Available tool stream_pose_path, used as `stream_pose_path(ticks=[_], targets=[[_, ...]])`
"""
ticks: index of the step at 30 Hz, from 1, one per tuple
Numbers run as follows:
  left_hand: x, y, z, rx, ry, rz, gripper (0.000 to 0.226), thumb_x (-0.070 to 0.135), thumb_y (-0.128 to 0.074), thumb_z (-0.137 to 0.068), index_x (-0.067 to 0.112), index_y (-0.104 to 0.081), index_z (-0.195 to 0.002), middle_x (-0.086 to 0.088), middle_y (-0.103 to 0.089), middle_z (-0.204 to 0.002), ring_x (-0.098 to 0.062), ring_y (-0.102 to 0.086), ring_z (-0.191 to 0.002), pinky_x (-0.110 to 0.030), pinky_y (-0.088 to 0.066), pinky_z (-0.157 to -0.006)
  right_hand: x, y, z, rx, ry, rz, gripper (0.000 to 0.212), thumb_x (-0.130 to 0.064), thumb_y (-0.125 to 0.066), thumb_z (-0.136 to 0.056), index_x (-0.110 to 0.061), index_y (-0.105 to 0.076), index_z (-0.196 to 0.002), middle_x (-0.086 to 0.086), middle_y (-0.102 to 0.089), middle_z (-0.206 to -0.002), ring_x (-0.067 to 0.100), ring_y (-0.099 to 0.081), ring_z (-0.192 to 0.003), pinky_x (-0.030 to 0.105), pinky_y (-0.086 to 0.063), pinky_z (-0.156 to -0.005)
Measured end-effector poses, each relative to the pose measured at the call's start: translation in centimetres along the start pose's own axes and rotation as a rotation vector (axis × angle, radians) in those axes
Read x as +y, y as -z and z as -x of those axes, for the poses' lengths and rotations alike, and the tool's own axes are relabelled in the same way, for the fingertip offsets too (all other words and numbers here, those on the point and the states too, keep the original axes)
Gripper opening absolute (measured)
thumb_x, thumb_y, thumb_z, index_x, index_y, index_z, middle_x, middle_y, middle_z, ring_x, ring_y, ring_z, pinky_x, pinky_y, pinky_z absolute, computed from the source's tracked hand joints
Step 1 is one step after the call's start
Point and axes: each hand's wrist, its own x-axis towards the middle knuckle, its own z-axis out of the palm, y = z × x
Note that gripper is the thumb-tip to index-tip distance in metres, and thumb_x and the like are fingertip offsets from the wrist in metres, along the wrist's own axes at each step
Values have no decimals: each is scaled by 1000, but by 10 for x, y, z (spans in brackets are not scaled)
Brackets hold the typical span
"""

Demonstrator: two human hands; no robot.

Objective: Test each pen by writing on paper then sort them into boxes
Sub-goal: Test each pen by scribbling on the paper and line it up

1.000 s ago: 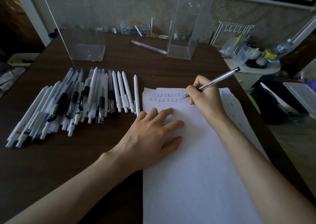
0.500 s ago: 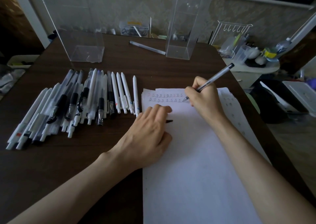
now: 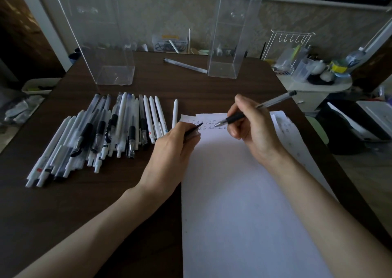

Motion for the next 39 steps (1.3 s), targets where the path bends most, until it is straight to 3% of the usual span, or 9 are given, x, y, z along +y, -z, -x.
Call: stream_pose_path(ticks=[3,6,11,20,28,31,34,36,39], targets=[[3,2,1,1,-6,2,19,21,-57,-91,9,-60,-105,0,-68,-91,-13,-64,-87,-35,-50,-77,-1,-6,2,-72,-4,26,31,-25,-45,-92,-7,-50,-67,1,-49,-41,15,-44,-37,26,-28,-43],[3,2,2,-2,-32,-2,19,23,-57,-90,10,-60,-103,-1,-69,-88,-15,-65,-83,-42,-51,-74,-2,-9,6,-110,-13,33,29,-23,-47,-92,-7,-48,-68,1,-49,-42,14,-45,-39,26,-29,-43],[4,4,2,-27,-126,-54,21,26,-56,-91,9,-63,-102,-2,-67,-83,-18,-63,-74,-43,-50,-66,-3,-16,11,-164,-18,121,29,-25,-55,-91,-7,-50,-69,2,-55,-47,14,-48,-41,20,-35,-41],[2,1,2,-6,-185,-119,34,34,-44,-92,5,-61,-96,-2,-61,-76,-22,-59,-64,-47,-49,-56,6,-33,10,5,-65,151,35,-19,-55,-94,-15,-34,-66,-2,-42,-37,13,-33,-34,21,-27,-39],[-2,1,6,75,-268,-171,35,31,-37,-95,4,-60,-94,-3,-55,-74,-20,-53,-57,-42,-45,-48,3,-46,16,-1,-87,145,39,-21,-54,-94,-15,-35,-61,-2,-43,-39,11,-37,-37,20,-30,-41],[1,4,2,145,-212,-192,33,30,-38,-94,7,-61,-100,-1,-59,-78,-16,-52,-59,-34,-44,-47,-11,-48,5,-130,-99,218,37,-40,-52,-89,-12,-42,-67,0,-47,-42,13,-40,-39,20,-33,-41],[-6,19,-10,345,-140,-411,28,28,-45,-94,8,-66,-96,-1,-60,-72,-17,-51,-61,-28,-35,-52,-21,-49,-24,-151,-100,342,46,-54,-39,-87,-9,-51,-86,6,-58,-53,16,-47,-46,21,-36,-43],[-15,35,-16,413,-18,-623,26,29,-50,-93,10,-68,-90,-6,-61,-78,-26,-54,-73,-33,-35,-65,-17,-46,-53,-49,-54,532,41,-47,-40,-96,-9,-54,-93,7,-63,-64,11,-55,-53,20,-40,-48],[-24,48,-20,292,256,-799,27,34,-54,-89,13,-69,-95,-12,-58,-108,-34,-48,-101,-44,-34,-82,2,-41,-99,24,-4,895,19,-24,-47,-97,-9,-59,-103,5,-67,-95,13,-60,-82,20,-43,-63]])
